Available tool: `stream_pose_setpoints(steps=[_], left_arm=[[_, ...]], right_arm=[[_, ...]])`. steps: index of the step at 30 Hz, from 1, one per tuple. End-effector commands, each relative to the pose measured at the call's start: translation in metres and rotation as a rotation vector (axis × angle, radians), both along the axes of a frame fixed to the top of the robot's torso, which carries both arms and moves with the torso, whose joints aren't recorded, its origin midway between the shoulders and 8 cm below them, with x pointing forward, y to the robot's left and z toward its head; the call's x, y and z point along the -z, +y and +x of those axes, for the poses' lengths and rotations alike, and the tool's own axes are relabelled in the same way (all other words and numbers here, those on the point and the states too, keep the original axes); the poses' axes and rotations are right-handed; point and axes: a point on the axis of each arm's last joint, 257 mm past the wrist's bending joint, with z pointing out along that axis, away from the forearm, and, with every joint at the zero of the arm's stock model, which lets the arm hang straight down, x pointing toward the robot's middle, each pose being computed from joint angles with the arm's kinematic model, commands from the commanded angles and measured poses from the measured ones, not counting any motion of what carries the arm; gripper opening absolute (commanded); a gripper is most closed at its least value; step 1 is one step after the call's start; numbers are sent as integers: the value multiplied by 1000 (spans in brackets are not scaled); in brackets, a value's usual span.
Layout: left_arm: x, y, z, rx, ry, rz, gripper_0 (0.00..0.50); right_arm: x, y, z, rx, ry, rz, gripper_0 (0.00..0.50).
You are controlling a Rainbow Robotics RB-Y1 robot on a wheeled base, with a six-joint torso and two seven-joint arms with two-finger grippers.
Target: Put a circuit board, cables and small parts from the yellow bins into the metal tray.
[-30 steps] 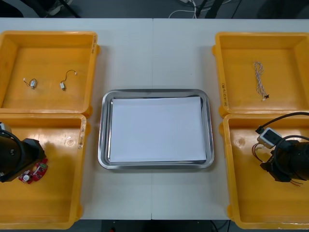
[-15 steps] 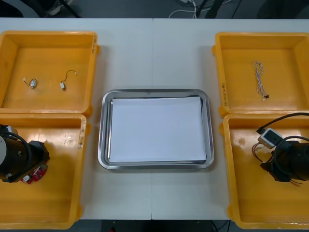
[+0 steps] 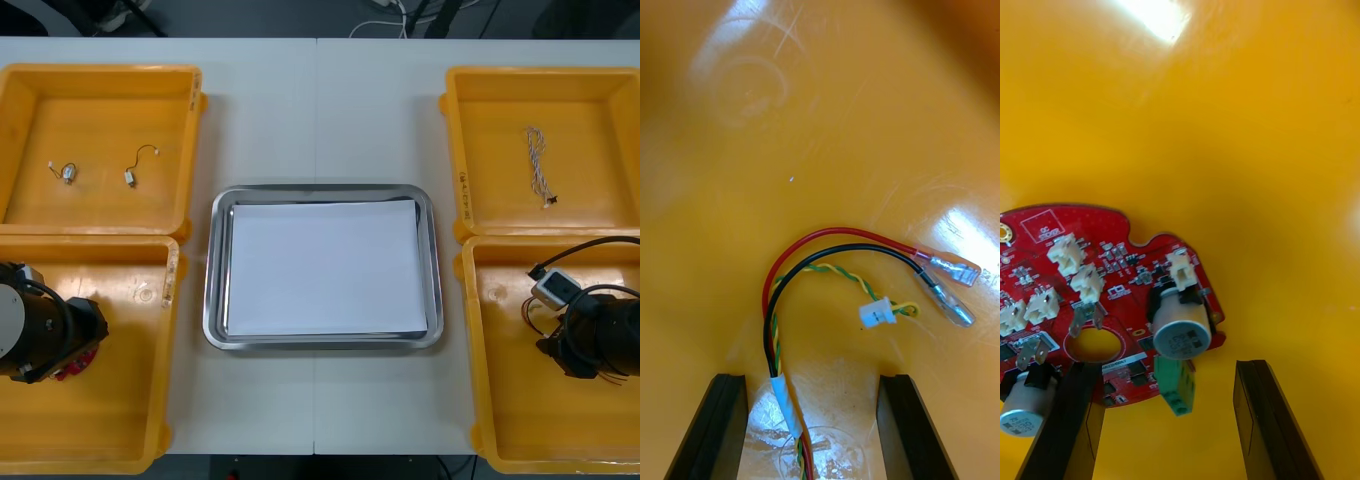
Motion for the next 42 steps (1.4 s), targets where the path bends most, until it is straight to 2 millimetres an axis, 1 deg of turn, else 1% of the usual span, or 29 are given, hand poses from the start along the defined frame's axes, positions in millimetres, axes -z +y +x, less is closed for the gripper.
stream_pose_setpoints(steps=[1,5,6,7,8,9,10,11,14,15,21,27,30,33,35,36,42], left_arm=[[14,-5,-13,40,27,14,500],[15,-7,-12,44,23,16,500],[16,-6,-13,42,26,17,488],[16,-6,-13,43,25,20,356],[16,-4,-13,44,26,23,259],[15,-5,-13,46,25,24,71],[15,-5,-12,47,23,23,3],[15,-5,-12,49,23,25,1],[15,-4,-12,51,23,27,0],[15,-5,-12,51,23,26,0],[15,-4,-13,55,25,29,0],[14,-1,-12,52,23,36,0],[11,4,-13,54,25,44,0],[5,11,-12,49,27,51,0],[-2,16,-13,47,43,55,1],[-3,16,-15,49,49,55,0],[-24,22,-20,58,62,73,0]], right_arm=[[6,-3,-9,-41,13,-36,500],[6,-3,-9,-41,11,-36,500],[6,-4,-9,-42,11,-38,426],[6,-3,-9,-42,11,-37,312],[6,-3,-8,-41,10,-37,244],[6,-3,-9,-42,11,-37,156],[7,-2,-9,-40,11,-33,127],[7,-2,-9,-42,11,-34,113],[5,-1,-7,-41,2,-32,21],[5,-1,-6,-41,-3,-31,0],[3,-1,-4,-41,-7,-29,0],[-7,4,0,-59,-31,-29,0],[-15,4,0,-66,-34,-36,0],[-26,2,-2,-73,-28,-55,0],[-36,0,-3,-77,-20,-66,0],[-38,0,-4,-78,-17,-70,0],[-57,-4,-7,-87,-4,-94,0]])
